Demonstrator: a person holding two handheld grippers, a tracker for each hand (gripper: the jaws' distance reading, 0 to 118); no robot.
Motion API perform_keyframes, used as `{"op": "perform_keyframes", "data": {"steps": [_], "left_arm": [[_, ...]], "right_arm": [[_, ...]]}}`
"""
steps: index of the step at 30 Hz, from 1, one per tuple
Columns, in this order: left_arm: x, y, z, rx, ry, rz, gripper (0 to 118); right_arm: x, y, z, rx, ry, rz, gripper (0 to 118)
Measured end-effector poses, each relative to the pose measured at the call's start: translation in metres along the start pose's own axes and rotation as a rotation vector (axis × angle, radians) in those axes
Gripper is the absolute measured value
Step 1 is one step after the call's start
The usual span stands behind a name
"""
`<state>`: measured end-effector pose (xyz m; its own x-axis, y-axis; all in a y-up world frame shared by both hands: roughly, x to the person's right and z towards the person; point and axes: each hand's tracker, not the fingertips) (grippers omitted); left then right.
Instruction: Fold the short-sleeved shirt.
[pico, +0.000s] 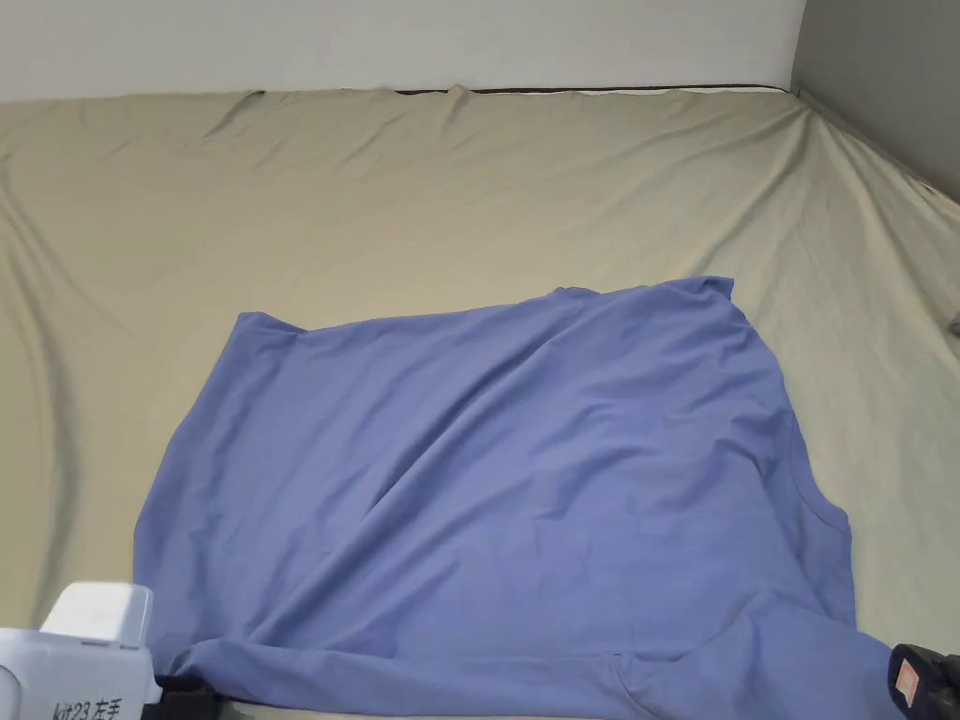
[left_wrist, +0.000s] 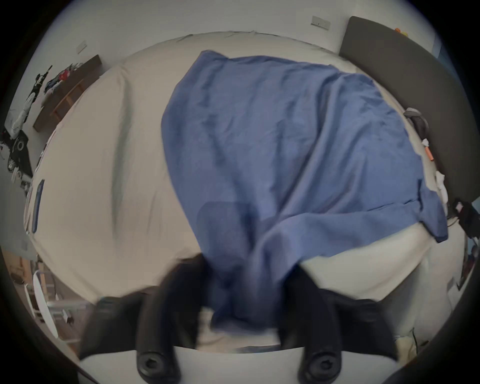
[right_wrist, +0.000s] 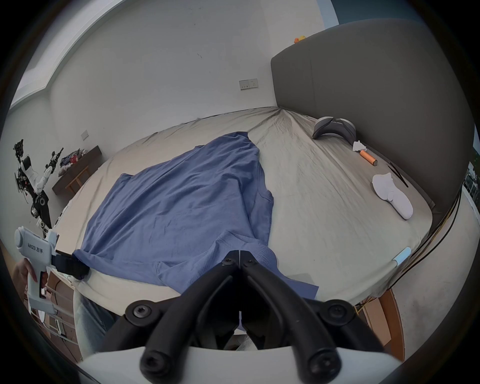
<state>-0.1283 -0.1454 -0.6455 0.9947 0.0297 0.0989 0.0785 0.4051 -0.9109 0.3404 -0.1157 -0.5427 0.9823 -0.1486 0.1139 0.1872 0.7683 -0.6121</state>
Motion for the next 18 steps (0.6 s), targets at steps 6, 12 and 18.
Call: {"op": "perform_keyframes", "data": {"steps": [6, 12, 18], "left_arm": [[0.007, -0.004, -0.021, -0.027, -0.064, -0.028, 12], [0.012, -0.003, -0.019, -0.030, -0.052, -0.056, 11], [0.014, -0.010, -0.017, 0.002, -0.050, -0.059, 11]], "right_arm": [[0.006, 0.000, -0.005, -0.029, -0.021, 0.004, 27], [0.003, -0.014, -0.026, -0.166, 0.008, 0.132, 65], [-0.003, -0.027, -0.041, -0.201, 0.026, 0.185, 64]]}}
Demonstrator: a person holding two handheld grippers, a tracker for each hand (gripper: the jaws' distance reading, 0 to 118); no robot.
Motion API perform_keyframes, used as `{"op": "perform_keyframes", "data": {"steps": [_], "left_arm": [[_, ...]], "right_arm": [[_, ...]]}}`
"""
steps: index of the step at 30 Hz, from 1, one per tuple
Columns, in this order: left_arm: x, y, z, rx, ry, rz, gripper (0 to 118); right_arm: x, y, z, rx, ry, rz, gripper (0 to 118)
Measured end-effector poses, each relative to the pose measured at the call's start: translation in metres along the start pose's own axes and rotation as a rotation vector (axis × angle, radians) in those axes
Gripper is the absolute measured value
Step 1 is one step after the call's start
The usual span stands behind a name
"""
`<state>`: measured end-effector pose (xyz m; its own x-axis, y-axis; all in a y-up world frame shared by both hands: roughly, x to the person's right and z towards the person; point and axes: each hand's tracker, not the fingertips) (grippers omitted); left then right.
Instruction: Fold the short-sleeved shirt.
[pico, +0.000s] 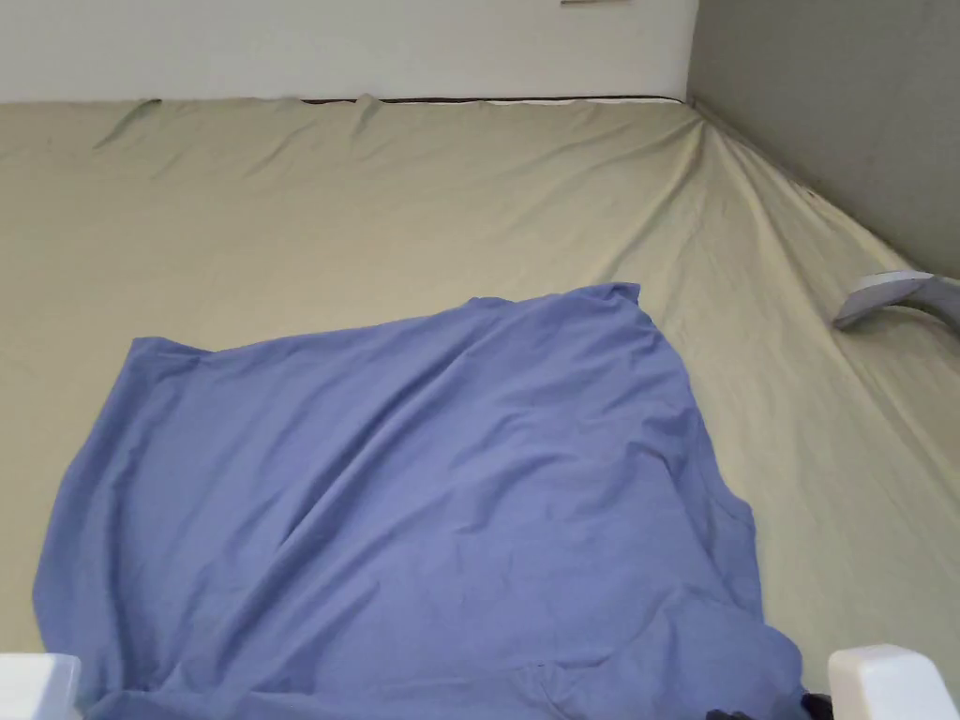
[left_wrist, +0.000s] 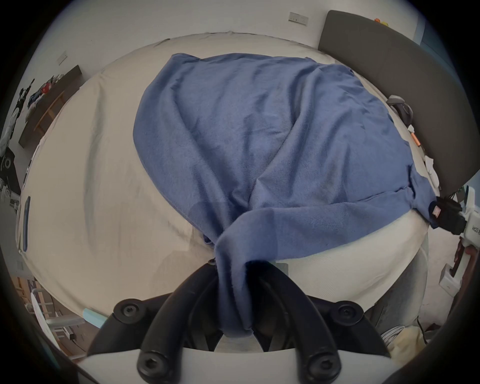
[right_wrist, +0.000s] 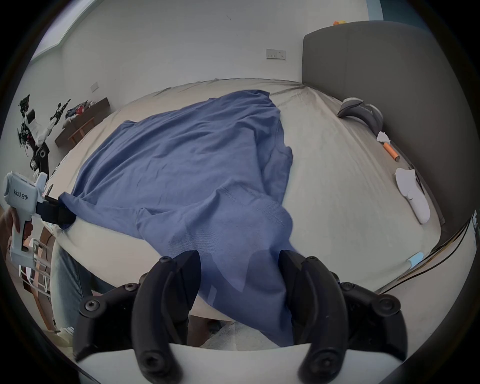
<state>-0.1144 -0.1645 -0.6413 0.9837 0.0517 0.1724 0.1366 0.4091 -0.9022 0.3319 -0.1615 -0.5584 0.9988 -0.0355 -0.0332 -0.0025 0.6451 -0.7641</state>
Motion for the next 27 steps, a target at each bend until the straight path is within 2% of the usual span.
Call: {"op": "perform_keyframes", "data": {"steps": [2, 4, 5, 7, 10, 16, 20, 21, 24, 27], "left_arm": [[-0.004, -0.002, 0.001, 0.014, -0.021, 0.028, 11], [-0.009, -0.006, 0.002, 0.045, -0.046, 0.085, 11], [-0.012, -0.008, 0.004, 0.056, -0.063, 0.109, 11], [-0.018, -0.005, 0.006, 0.043, -0.090, 0.137, 11], [-0.023, -0.001, 0.009, 0.038, -0.151, 0.201, 11], [-0.028, 0.014, 0.047, 0.154, -0.213, 0.203, 11], [-0.033, 0.047, 0.059, 0.202, -0.147, 0.137, 11], [-0.035, 0.059, 0.058, 0.194, -0.132, 0.128, 11], [-0.047, 0.097, 0.039, 0.179, -0.114, 0.115, 11], [-0.071, 0.142, -0.001, 0.106, -0.119, 0.275, 12]], "right_arm": [[0.001, -0.001, -0.006, -0.018, 0.001, -0.021, 60], [0.001, -0.003, -0.007, -0.013, -0.039, -0.050, 21], [0.002, -0.003, -0.005, 0.019, -0.045, -0.070, 9], [0.006, -0.001, -0.004, 0.006, 0.015, -0.124, 6], [0.008, 0.001, -0.001, 0.042, 0.012, -0.153, 5], [0.014, 0.035, 0.030, 0.211, 0.116, -0.240, 5], [0.015, 0.079, 0.029, 0.271, 0.122, -0.213, 5], [0.015, 0.092, 0.023, 0.306, 0.109, -0.183, 5], [0.024, 0.134, -0.015, 0.291, 0.097, -0.169, 5], [0.031, 0.167, -0.068, 0.202, 0.127, -0.192, 5]]}}
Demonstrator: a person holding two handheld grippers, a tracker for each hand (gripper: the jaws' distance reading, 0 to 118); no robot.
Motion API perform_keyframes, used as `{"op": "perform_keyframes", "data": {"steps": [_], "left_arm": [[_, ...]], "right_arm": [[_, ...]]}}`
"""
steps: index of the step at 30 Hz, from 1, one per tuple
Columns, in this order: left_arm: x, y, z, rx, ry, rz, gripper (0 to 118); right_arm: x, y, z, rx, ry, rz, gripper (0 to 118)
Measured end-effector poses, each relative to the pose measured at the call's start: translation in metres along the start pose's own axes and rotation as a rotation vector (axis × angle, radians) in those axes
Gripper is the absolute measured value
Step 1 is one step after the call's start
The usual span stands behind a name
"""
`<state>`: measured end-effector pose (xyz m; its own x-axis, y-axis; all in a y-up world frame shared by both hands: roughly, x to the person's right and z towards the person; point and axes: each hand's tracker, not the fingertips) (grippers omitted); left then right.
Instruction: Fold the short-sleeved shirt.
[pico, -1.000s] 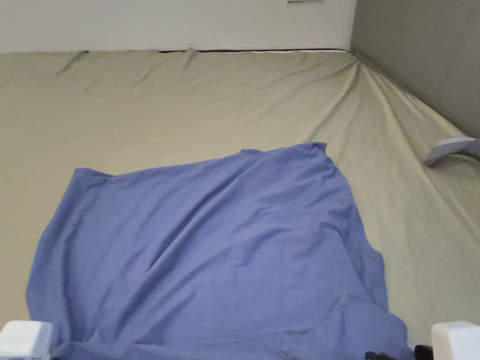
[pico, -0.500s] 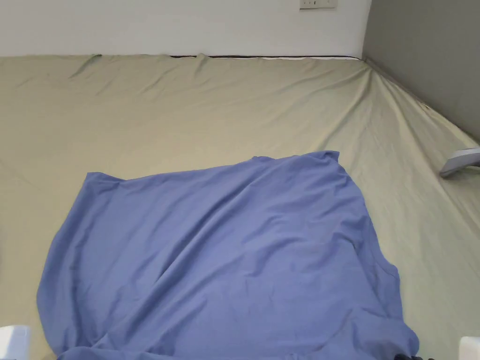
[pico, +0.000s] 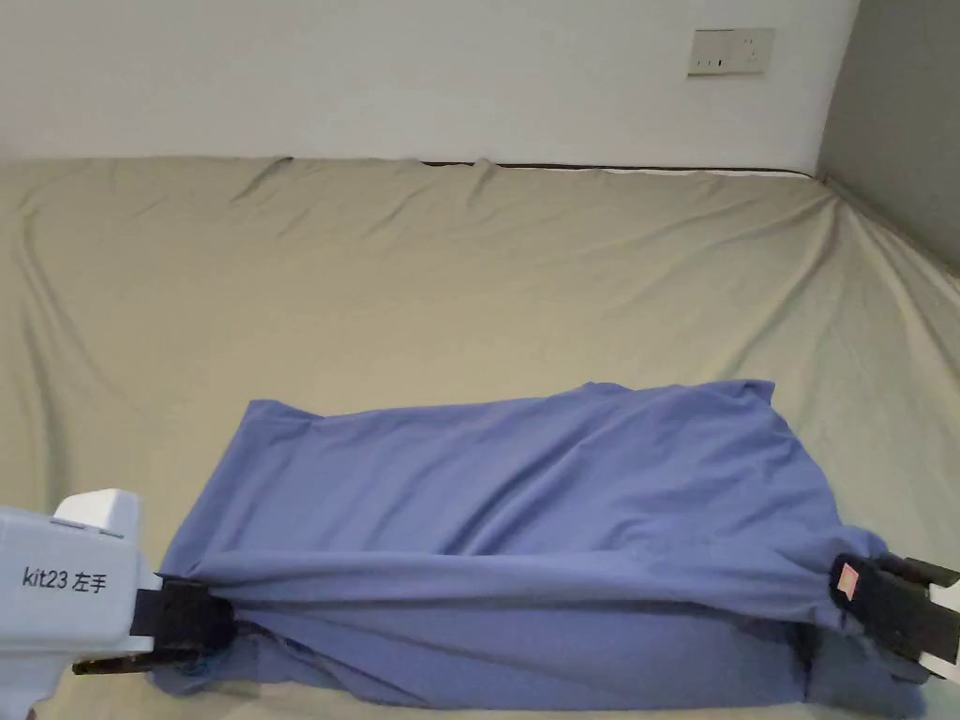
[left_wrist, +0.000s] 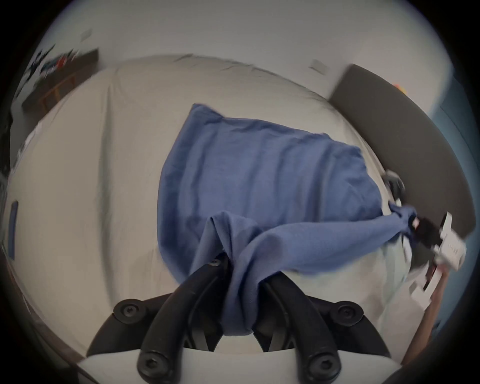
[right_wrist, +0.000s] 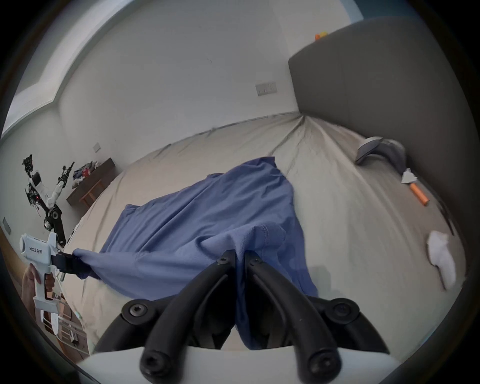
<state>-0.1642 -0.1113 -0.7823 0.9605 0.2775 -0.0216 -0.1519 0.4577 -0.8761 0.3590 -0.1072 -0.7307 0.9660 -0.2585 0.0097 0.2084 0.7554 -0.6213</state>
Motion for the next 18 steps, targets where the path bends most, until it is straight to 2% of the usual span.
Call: {"op": "perform_keyframes", "data": {"steps": [1, 4, 5, 6, 8, 9, 10, 11, 13, 15, 18], "left_arm": [[-0.005, 0.016, -0.016, -0.017, -0.006, 0.049, 12], [-0.003, 0.033, -0.060, -0.049, 0.037, 0.041, 13], [0.000, 0.036, -0.070, -0.078, 0.061, 0.014, 20], [0.001, 0.037, -0.076, -0.092, 0.081, 0.004, 36], [0.001, 0.037, -0.071, -0.021, 0.000, 0.053, 57], [-0.001, 0.039, -0.071, -0.032, -0.063, 0.068, 79], [-0.004, 0.042, -0.076, -0.070, -0.123, 0.085, 96], [-0.005, 0.043, -0.079, -0.120, -0.146, 0.108, 107], [0.002, 0.038, -0.063, -0.152, -0.117, 0.152, 108], [0.008, 0.032, -0.037, -0.068, -0.121, 0.126, 108], [0.022, 0.021, 0.016, 0.069, -0.095, -0.007, 106]], "right_arm": [[-0.002, 0.004, -0.015, -0.021, -0.019, 0.015, 5], [-0.005, 0.005, -0.049, -0.041, -0.078, 0.095, 6], [-0.002, 0.003, -0.056, -0.040, -0.090, 0.094, 8], [0.000, 0.002, -0.060, -0.035, -0.084, 0.090, 26], [0.003, 0.002, -0.064, -0.027, -0.108, 0.094, 77], [0.001, 0.001, -0.063, -0.029, -0.112, 0.095, 89], [0.002, 0.002, -0.060, -0.021, -0.113, 0.097, 88], [0.003, 0.002, -0.057, -0.017, -0.113, 0.098, 88], [-0.001, 0.005, -0.045, -0.001, -0.116, 0.108, 88], [-0.005, 0.008, -0.026, 0.058, -0.122, 0.131, 88], [-0.019, 0.016, 0.009, 0.144, -0.130, 0.156, 86]]}}
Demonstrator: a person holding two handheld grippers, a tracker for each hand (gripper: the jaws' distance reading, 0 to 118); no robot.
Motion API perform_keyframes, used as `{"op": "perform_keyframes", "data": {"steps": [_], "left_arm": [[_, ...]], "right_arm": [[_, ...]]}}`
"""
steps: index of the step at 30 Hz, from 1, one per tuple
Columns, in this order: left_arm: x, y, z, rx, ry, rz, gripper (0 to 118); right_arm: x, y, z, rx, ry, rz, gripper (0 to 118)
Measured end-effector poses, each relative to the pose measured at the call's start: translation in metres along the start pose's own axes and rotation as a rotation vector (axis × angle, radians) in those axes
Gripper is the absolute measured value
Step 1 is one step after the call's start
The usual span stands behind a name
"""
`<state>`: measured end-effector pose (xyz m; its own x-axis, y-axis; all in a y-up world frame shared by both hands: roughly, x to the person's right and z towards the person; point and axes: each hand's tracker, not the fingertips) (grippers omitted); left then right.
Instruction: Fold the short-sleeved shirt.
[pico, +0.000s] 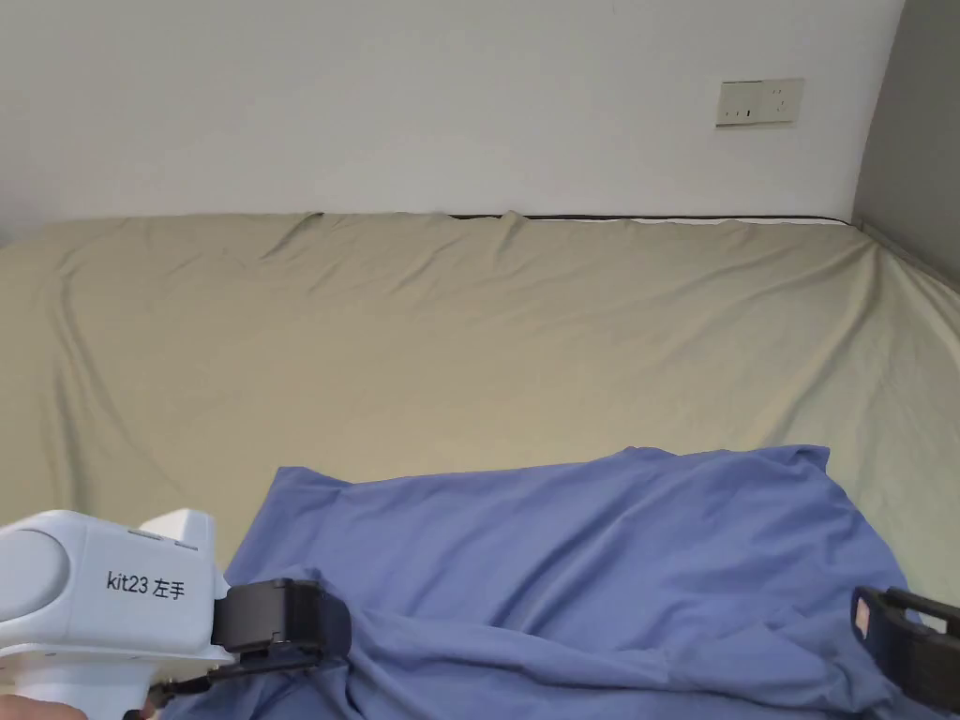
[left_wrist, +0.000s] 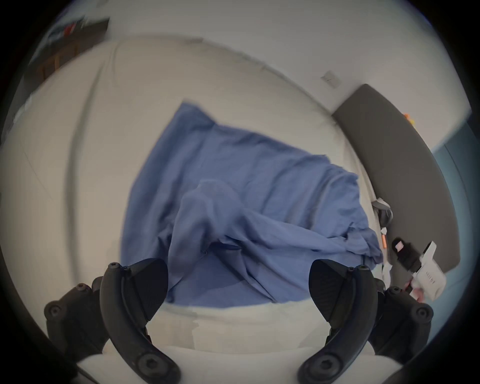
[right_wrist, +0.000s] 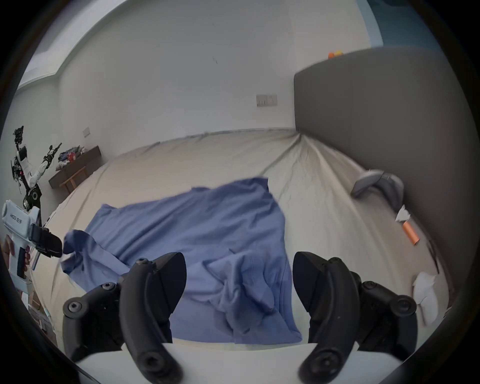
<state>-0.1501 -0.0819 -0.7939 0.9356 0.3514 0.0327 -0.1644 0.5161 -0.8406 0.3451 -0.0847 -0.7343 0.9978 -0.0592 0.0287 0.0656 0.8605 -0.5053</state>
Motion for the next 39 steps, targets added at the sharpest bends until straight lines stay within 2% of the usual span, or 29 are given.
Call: {"op": "perform_keyframes", "data": {"steps": [1, 2, 3, 4, 5, 6, 8, 10, 12, 15, 16, 17, 19, 21, 23, 28, 34, 37, 38, 39], "left_arm": [[0.008, -0.005, 0.019, 0.038, 0.028, -0.046, 95], [0.013, -0.011, 0.034, 0.071, 0.047, -0.078, 74], [0.018, -0.019, 0.050, 0.117, 0.071, -0.129, 38], [0.021, -0.028, 0.060, 0.148, 0.099, -0.190, 14], [0.022, -0.036, 0.065, 0.173, 0.129, -0.221, 3], [0.019, -0.045, 0.067, 0.181, 0.154, -0.188, 3], [0.008, -0.056, 0.067, 0.169, 0.132, -0.141, 3], [-0.014, -0.067, 0.055, 0.112, 0.082, -0.041, 3], [-0.025, -0.075, 0.043, 0.087, 0.080, -0.042, 3], [-0.044, -0.075, 0.019, 0.010, 0.113, 0.004, 18], [-0.052, -0.072, 0.012, -0.001, 0.105, 0.042, 18], [-0.061, -0.069, 0.006, 0.000, 0.087, 0.080, 34], [-0.077, -0.063, -0.003, 0.043, 0.019, 0.212, 78], [-0.093, -0.056, -0.012, 0.075, -0.052, 0.310, 110], [-0.101, -0.052, -0.016, 0.083, -0.062, 0.345, 112], [-0.101, -0.038, -0.038, 0.019, 0.033, 0.233, 112], [-0.085, -0.027, -0.053, 0.007, -0.078, 0.218, 112], [-0.083, -0.022, -0.063, -0.026, -0.067, 0.234, 111], [-0.083, -0.022, -0.063, -0.030, -0.060, 0.237, 109], [-0.082, -0.021, -0.061, -0.035, -0.059, 0.232, 99]], "right_arm": [[-0.004, 0.003, 0.015, 0.039, 0.003, -0.001, 83], [-0.006, 0.004, 0.027, 0.073, 0.019, -0.003, 76], [-0.013, 0.006, 0.041, 0.099, 0.042, -0.007, 56], [-0.017, 0.005, 0.054, 0.114, 0.068, -0.011, 37], [-0.020, 0.003, 0.064, 0.120, 0.095, -0.005, 14], [-0.027, -0.002, 0.073, 0.108, 0.110, 0.001, 3], [-0.034, -0.011, 0.084, 0.116, 0.105, 0.003, 1], [-0.038, -0.018, 0.089, 0.069, 0.137, 0.005, 0], [-0.036, -0.025, 0.089, 0.056, 0.187, -0.044, 0], [-0.035, -0.031, 0.082, 0.037, 0.183, -0.061, 0], [-0.035, -0.032, 0.080, 0.027, 0.183, -0.067, 0], [-0.035, -0.033, 0.078, 0.016, 0.184, -0.071, 0], [-0.034, -0.035, 0.074, -0.001, 0.202, -0.080, 0], [-0.034, -0.036, 0.070, -0.011, 0.212, -0.090, 0], [-0.033, -0.036, 0.068, -0.018, 0.217, -0.090, 0], [-0.030, -0.037, 0.061, -0.036, 0.214, -0.116, 0], [-0.026, -0.036, 0.059, -0.045, 0.211, -0.140, 0], [-0.024, -0.036, 0.060, -0.046, 0.207, -0.144, 0], [-0.023, -0.036, 0.061, -0.045, 0.205, -0.146, 0], [-0.020, -0.037, 0.063, -0.044, 0.205, -0.149, 1]]}}
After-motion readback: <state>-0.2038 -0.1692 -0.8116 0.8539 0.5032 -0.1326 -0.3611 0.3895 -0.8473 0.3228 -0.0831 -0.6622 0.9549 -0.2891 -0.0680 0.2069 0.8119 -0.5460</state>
